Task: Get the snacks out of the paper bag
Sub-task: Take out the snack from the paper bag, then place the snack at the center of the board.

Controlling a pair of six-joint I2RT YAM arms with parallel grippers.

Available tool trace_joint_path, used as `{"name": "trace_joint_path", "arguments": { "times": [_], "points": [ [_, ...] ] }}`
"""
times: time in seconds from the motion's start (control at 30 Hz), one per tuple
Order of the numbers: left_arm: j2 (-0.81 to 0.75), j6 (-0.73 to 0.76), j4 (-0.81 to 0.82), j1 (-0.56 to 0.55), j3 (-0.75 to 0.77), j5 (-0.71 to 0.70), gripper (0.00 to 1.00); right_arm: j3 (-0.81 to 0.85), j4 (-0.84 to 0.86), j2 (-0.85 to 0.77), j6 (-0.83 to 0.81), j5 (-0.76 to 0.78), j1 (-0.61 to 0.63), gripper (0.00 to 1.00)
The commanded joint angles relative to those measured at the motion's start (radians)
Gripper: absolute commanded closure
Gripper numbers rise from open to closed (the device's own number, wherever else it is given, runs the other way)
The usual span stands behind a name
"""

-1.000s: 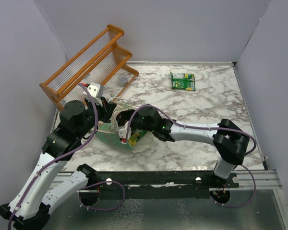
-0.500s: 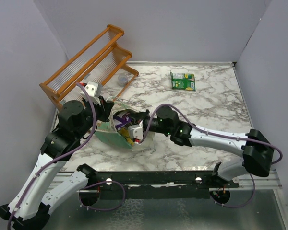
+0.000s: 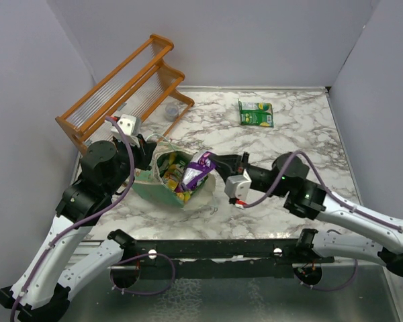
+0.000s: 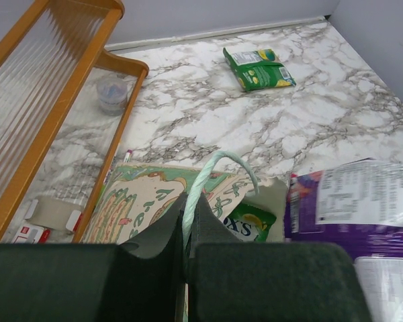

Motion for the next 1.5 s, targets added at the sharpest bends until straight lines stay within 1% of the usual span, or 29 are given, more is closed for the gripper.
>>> {"name": "trace_joint_path", "arguments": {
  "times": [0.0, 0.07, 0.13, 0.2, 0.3, 0.33, 0.37, 0.43, 0.47, 0.53, 0.6, 0.73, 0.8, 0.83, 0.9, 0.93, 1.03, 1.1, 1.17, 1.27, 1.37, 1.47],
  "points": [
    [-0.012, 0.02, 0.03, -0.001, 0.014, -0.042, 1.0, 0.012, -0.032, -0.152, 0.083, 0.096, 0.004, 0.99],
    [-0.011, 0.021, 0.03, 0.0, 0.014, -0.042, 1.0, 0.002, 0.001, -0.197, 0.11, 0.18, 0.004, 0.99],
    [-0.011, 0.023, 0.031, 0.0, 0.012, -0.042, 1.0, -0.026, 0.069, -0.219, 0.117, 0.318, 0.003, 0.99],
    [-0.011, 0.028, 0.03, -0.001, 0.013, -0.045, 1.0, -0.062, 0.159, -0.207, 0.108, 0.508, 0.004, 0.99],
    [-0.011, 0.028, 0.026, 0.0, 0.017, -0.043, 1.0, -0.098, 0.291, -0.139, 0.068, 0.814, -0.005, 0.99],
    [-0.013, 0.027, 0.025, -0.001, 0.018, -0.042, 1.0, -0.113, 0.336, -0.116, 0.068, 0.892, -0.022, 0.99],
    [-0.014, 0.027, 0.022, 0.0, 0.02, -0.04, 1.0, -0.121, 0.366, -0.095, 0.092, 0.939, -0.05, 0.99],
    [-0.015, 0.024, 0.022, 0.0, 0.02, -0.037, 1.0, -0.114, 0.343, -0.068, 0.243, 0.967, -0.142, 0.99],
    [-0.015, 0.023, 0.021, 0.0, 0.02, -0.038, 1.0, -0.1, 0.278, -0.059, 0.36, 0.94, -0.206, 0.99],
    [-0.017, 0.021, 0.018, 0.0, 0.021, -0.037, 1.0, -0.077, 0.139, -0.03, 0.556, 0.823, -0.328, 0.99],
    [-0.018, 0.018, 0.018, -0.002, 0.022, -0.034, 1.0, -0.07, 0.075, 0.016, 0.691, 0.742, -0.406, 0.99],
    [-0.024, 0.011, 0.017, 0.0, 0.021, -0.033, 1.0, -0.032, -0.024, 0.172, 0.806, 0.622, -0.456, 0.99],
    [-0.027, 0.008, 0.016, -0.001, 0.018, -0.032, 1.0, 0.035, -0.11, 0.263, 0.886, 0.596, -0.472, 0.99],
    [-0.03, 0.008, 0.014, -0.001, 0.019, -0.031, 1.0, 0.078, -0.168, 0.31, 0.938, 0.559, -0.487, 0.99],
    [-0.032, 0.005, 0.013, -0.001, 0.017, -0.029, 1.0, 0.167, -0.268, 0.395, 1.03, 0.429, -0.529, 0.99],
    [-0.033, 0.005, 0.011, 0.0, 0.019, -0.028, 1.0, 0.206, -0.292, 0.433, 1.066, 0.324, -0.551, 0.99],
    [-0.034, 0.004, 0.004, -0.001, 0.026, -0.03, 1.0, 0.267, -0.283, 0.524, 1.174, 0.007, -0.622, 0.99],
    [-0.035, 0.004, 0.001, -0.001, 0.032, -0.035, 1.0, 0.297, -0.283, 0.594, 1.244, -0.113, -0.671, 0.99],
    [-0.04, 0.003, -0.001, -0.001, 0.034, -0.033, 1.0, 0.325, -0.295, 0.659, 1.291, -0.19, -0.718, 0.99],
    [-0.047, 0.0, -0.004, -0.002, 0.033, -0.034, 1.0, 0.342, -0.314, 0.743, 1.33, -0.254, -0.781, 0.99],
    [-0.047, 0.001, -0.007, -0.002, 0.03, -0.037, 1.0, 0.324, -0.309, 0.809, 1.339, -0.332, -0.864, 0.99],
    [-0.043, 0.002, -0.004, 0.0, 0.033, -0.035, 1.0, 0.288, -0.296, 0.839, 1.329, -0.369, -0.942, 0.99]
  ]
}}
